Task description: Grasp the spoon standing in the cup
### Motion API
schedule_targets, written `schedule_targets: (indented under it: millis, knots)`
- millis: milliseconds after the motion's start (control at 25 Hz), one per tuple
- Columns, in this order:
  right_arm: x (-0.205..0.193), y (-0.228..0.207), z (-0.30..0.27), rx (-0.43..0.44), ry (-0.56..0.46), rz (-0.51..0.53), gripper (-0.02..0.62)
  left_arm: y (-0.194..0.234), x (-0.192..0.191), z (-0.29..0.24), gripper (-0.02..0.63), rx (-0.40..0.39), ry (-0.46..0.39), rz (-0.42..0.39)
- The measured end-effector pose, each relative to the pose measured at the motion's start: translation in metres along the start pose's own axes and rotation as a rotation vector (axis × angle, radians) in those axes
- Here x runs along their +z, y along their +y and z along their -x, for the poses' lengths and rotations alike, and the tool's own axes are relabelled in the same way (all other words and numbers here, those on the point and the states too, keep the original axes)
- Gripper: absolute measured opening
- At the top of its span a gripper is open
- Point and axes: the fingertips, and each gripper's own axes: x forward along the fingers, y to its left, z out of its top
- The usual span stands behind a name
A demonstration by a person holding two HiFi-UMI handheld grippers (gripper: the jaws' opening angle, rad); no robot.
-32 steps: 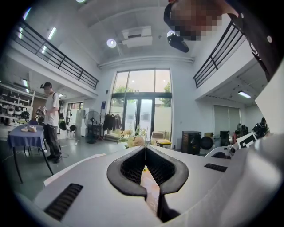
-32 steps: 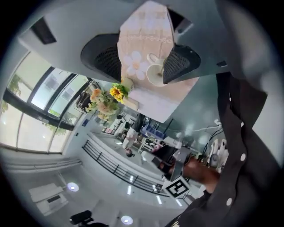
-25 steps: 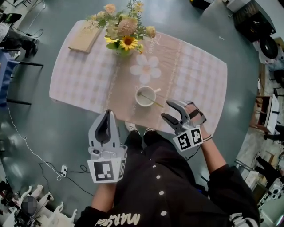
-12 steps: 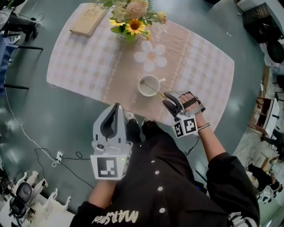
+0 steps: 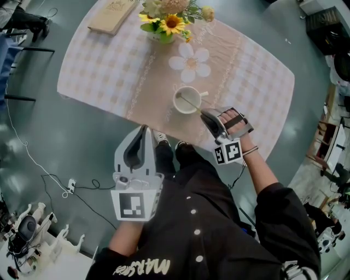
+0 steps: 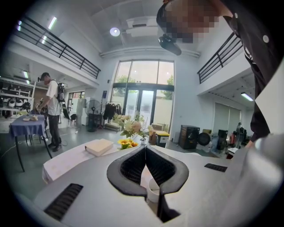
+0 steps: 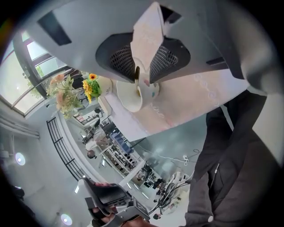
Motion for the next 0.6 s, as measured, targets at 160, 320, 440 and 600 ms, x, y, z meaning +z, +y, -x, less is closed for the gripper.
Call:
schedule_targets:
  millis: [160, 320, 440, 600]
  knots:
    - [0.002, -0.004, -0.001, -0.019, -0.007, 0.008, 0.066, 0.001, -0.002, 0.002, 0.018, 0.002, 0.01, 0.009]
    - [0.003, -0.008, -0.001, -0.036, -0.011, 0.004, 0.017, 0.0, -0.002, 0.003, 0.018, 0.007, 0.012, 0.008]
    - [0.003, -0.011, -0.001, -0.042, -0.01, 0.003, 0.015, -0.001, -0.001, 0.002, 0.018, 0.008, 0.005, 0.006]
    - [0.002, -0.013, 0.0, -0.044, -0.006, -0.011, 0.006, 0.0, -0.001, 0.002, 0.018, 0.01, 0.006, -0.001]
